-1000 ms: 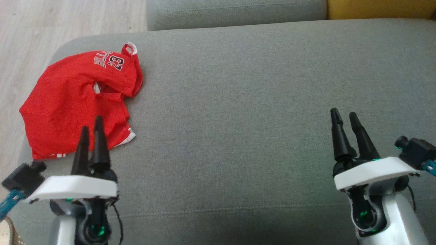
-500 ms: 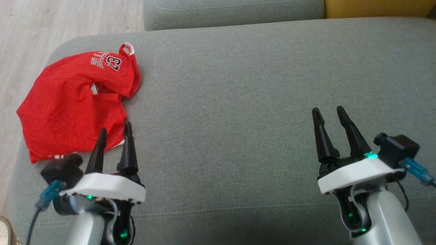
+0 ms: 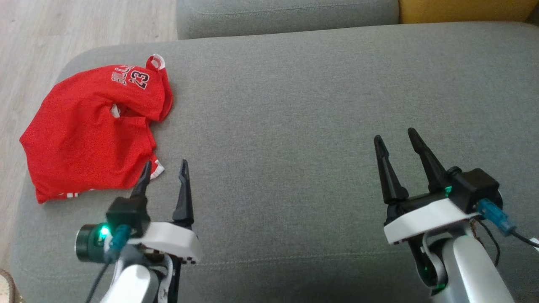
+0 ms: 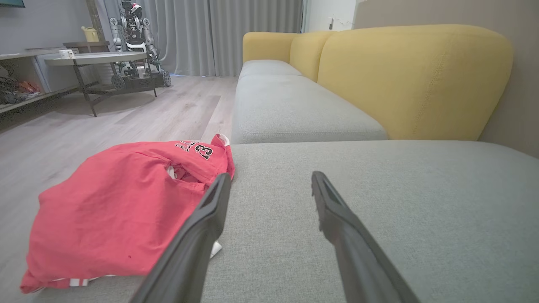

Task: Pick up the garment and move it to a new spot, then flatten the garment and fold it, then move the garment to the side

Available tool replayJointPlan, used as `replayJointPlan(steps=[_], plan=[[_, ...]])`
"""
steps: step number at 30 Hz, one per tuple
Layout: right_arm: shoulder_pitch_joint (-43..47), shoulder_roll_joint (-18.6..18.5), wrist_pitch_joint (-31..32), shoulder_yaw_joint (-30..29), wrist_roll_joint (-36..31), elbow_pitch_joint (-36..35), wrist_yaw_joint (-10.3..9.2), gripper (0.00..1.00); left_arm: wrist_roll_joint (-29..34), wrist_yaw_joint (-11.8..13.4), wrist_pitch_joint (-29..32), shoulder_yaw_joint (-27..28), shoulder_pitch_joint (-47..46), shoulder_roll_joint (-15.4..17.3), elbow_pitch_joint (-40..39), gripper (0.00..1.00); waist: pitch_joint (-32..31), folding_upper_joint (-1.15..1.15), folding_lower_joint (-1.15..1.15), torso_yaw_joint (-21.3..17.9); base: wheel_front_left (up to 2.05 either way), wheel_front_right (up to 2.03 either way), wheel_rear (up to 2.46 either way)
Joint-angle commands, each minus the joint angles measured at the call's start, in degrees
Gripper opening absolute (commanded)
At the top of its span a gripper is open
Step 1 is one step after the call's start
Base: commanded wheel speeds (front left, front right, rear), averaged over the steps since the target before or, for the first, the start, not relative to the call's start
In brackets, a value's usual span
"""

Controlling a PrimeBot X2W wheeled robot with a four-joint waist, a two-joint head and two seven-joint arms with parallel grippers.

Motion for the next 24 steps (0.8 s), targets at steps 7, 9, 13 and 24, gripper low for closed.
replayJointPlan(steps=[7,9,13,24], plan=[[-2.5,-0.3,-2.0,2.7,-4.9,-0.9,0.0,1.0,5.6,4.3,-1.8,-3.6,-4.9,3.5,0.5,1.0,-0.2,0.0,0.0,0.1,0.0,0.0,0.0],[-2.6,-0.3,-2.3,3.0,-6.1,-0.6,0.0,1.0,6.3,5.4,-2.2,-4.5,-5.2,3.7,1.0,1.0,-0.2,0.0,0.0,0.1,0.0,0.0,0.0],[-2.7,-0.3,-3.0,3.0,-6.9,-0.3,0.0,1.0,6.1,7.0,-2.8,-4.7,-5.3,3.2,0.2,1.0,-0.2,0.0,0.0,0.2,0.0,0.0,0.0],[-3.2,-0.3,-4.9,2.8,-4.6,3.3,0.0,1.0,6.7,3.3,-4.7,-0.8,-2.7,0.3,-1.7,1.0,-0.4,0.0,0.0,0.3,0.0,0.0,0.0]])
